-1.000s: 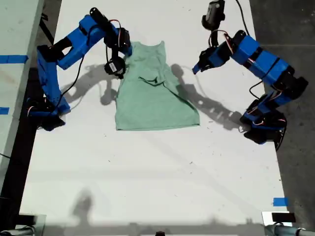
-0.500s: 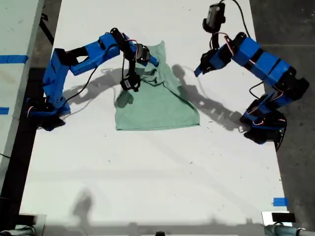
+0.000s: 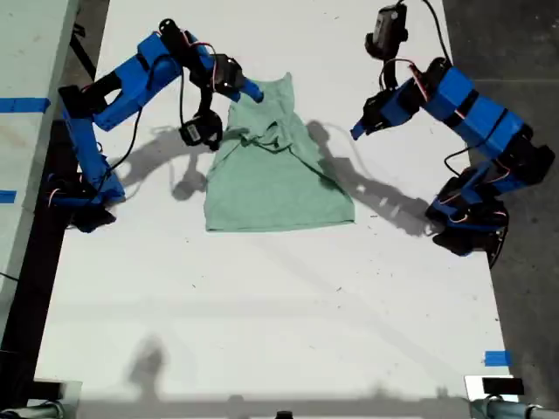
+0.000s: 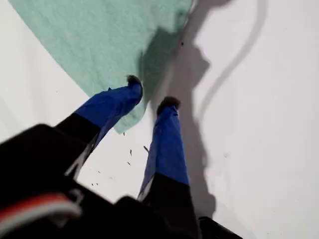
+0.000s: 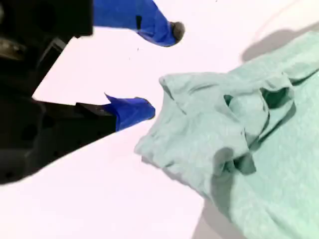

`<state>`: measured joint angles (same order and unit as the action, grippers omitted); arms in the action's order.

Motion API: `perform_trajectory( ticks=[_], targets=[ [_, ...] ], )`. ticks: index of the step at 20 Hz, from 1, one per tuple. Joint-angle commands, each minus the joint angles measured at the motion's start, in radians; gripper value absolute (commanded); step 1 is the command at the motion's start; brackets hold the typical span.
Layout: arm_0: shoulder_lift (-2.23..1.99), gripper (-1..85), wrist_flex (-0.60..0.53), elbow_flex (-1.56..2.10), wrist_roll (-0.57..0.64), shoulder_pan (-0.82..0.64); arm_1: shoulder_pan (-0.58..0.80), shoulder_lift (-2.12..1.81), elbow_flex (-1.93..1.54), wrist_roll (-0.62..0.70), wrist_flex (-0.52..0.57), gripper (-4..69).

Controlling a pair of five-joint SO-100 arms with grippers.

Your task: Fold tshirt

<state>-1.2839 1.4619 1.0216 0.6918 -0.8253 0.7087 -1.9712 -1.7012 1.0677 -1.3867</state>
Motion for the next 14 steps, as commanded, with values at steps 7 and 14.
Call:
perform_trajectory(
  ticks=[7,14],
  targets=[
    [-0.483,21.1,-0.051,0.534,-0.342,0.325,-0.244,-0.158,-0.003,-0.103,-0.110,10.3],
    [-0.721,21.8,-0.167,0.884,-0.614,0.541,-0.390,-0.236,-0.169,-0.232,-0.087,11.5]
  ],
)
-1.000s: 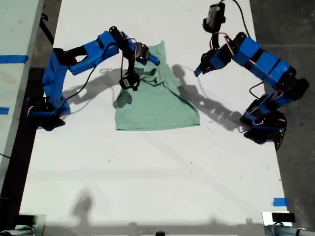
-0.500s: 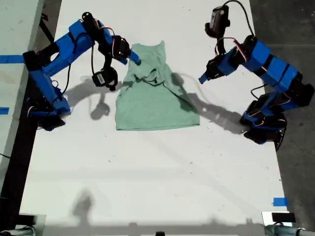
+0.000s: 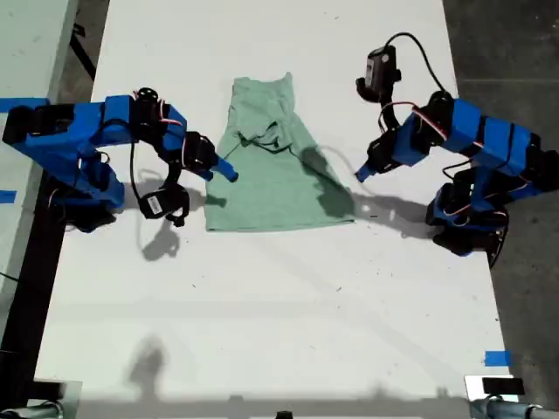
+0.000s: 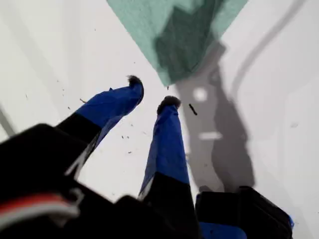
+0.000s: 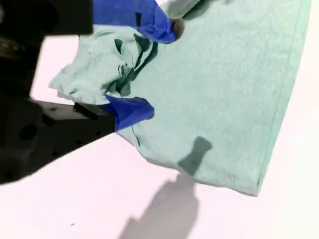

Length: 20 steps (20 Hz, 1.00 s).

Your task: Fold tshirt

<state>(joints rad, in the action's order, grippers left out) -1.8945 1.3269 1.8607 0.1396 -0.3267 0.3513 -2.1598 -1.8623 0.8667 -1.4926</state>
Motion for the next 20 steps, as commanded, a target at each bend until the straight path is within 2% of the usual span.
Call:
perform_trajectory(
  ticks=[1,3,6,9,11,15,20],
  targets=[
    [-0.144,21.8,-0.038,0.083,-0.089,0.061,-0.048,-0.051,-0.025,-0.049,0.020,11.5],
    [-0.204,22.0,-0.044,0.152,-0.126,0.081,-0.075,-0.054,-0.049,-0.080,0.028,12.4],
    [-0.259,21.8,-0.072,0.196,-0.152,0.098,-0.095,-0.052,-0.086,-0.103,0.058,19.7],
    [-0.258,21.8,-0.080,0.199,-0.153,0.097,-0.095,-0.046,-0.133,-0.107,0.115,23.5],
    [-0.253,21.8,-0.083,0.199,-0.150,0.094,-0.080,-0.046,-0.207,-0.104,0.183,23.7],
    [-0.247,21.7,-0.092,0.201,-0.149,0.094,-0.041,-0.044,-0.423,-0.077,0.411,23.3],
    [-0.244,21.6,-0.092,0.201,-0.147,0.094,0.009,-0.008,-0.557,-0.063,0.568,22.5]
  ],
)
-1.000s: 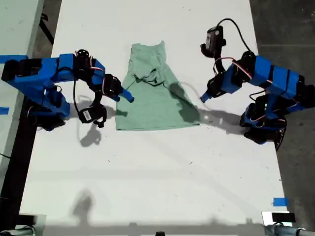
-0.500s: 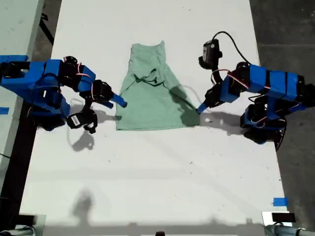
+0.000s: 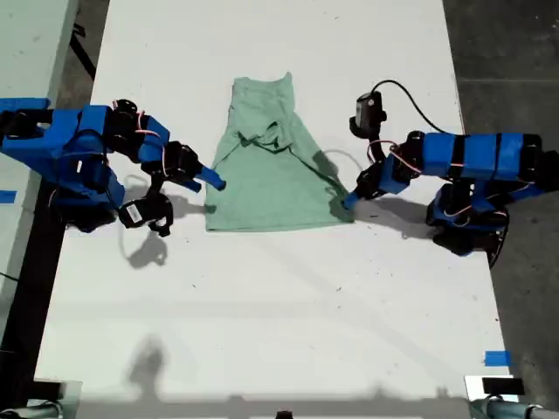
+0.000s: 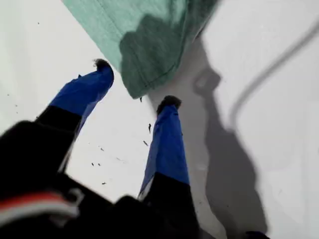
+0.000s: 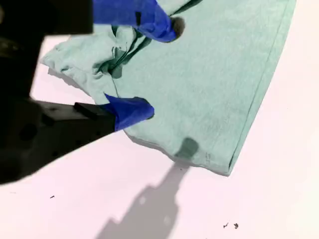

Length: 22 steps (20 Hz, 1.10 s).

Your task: Fold tshirt

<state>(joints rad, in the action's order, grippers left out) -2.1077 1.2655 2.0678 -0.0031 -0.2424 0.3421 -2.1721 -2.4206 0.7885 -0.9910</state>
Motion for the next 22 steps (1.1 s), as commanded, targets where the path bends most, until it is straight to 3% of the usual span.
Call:
perform_trajectory(
  ticks=[1,7,12,13,15,19,22],
  targets=[
    [-0.031,21.6,-0.031,-0.008,-0.005,0.009,0.018,0.025,0.002,0.015,0.084,22.5],
    [-0.031,21.5,-0.031,-0.008,-0.003,0.005,0.009,0.219,0.038,0.012,0.169,22.5],
    [-0.028,21.4,-0.031,-0.002,-0.003,0.005,-0.003,0.407,0.179,0.015,0.109,22.6],
    [-0.028,21.4,-0.031,0.002,-0.003,0.005,-0.008,0.430,0.202,0.021,0.097,20.4],
    [-0.028,21.4,-0.032,0.003,-0.005,0.009,-0.009,0.439,0.212,0.021,0.089,3.9],
    [-0.028,21.4,-0.034,0.005,-0.005,0.012,-0.032,0.440,0.219,0.025,0.069,-1.0],
    [-0.028,21.4,-0.034,0.005,-0.003,0.014,-0.067,0.411,0.273,0.005,-0.072,-1.1]
  ],
)
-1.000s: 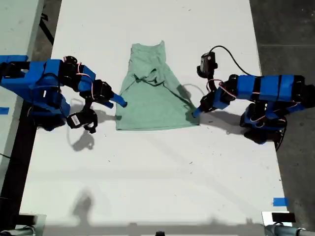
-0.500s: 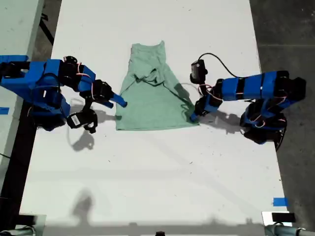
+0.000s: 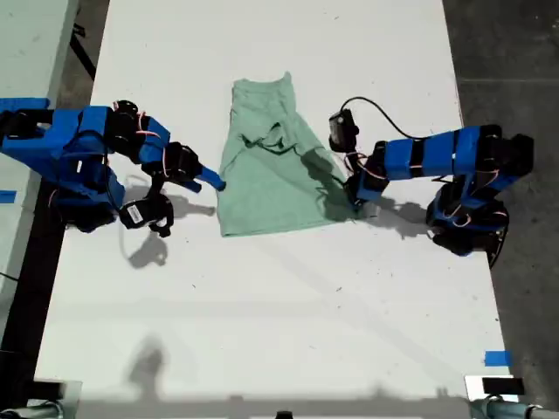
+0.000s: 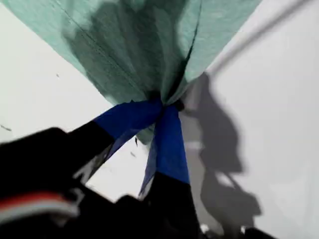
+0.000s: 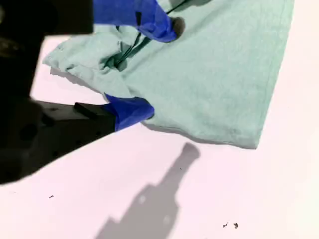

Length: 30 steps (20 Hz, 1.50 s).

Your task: Fold tshirt

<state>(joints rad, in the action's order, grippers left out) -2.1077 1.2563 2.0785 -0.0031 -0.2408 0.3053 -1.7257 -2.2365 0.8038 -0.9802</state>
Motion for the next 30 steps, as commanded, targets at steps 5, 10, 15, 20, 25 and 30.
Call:
perform_trajectory(
  ticks=[5,10,15,20,25,30],
  targets=[
    [-0.028,21.4,-0.025,-0.009,-0.003,0.018,-0.094,-0.103,0.272,-0.029,-0.295,-1.1],
    [-0.032,21.4,-0.018,-0.009,-0.008,0.026,-0.118,0.006,0.502,-0.071,-0.301,-1.1],
    [-0.040,21.5,-0.014,-0.009,-0.009,0.028,-0.166,0.262,0.772,-0.133,-0.170,-1.1],
    [-0.043,21.5,-0.003,-0.011,-0.009,0.028,-0.190,0.686,1.012,-0.175,-0.089,8.3],
    [-0.041,21.8,0.002,-0.014,-0.009,0.026,-0.193,0.692,1.160,-0.147,-0.272,31.9],
    [-0.011,21.8,0.002,-0.014,-0.008,0.020,-0.201,0.459,1.192,-0.118,-0.437,27.2]
  ],
)
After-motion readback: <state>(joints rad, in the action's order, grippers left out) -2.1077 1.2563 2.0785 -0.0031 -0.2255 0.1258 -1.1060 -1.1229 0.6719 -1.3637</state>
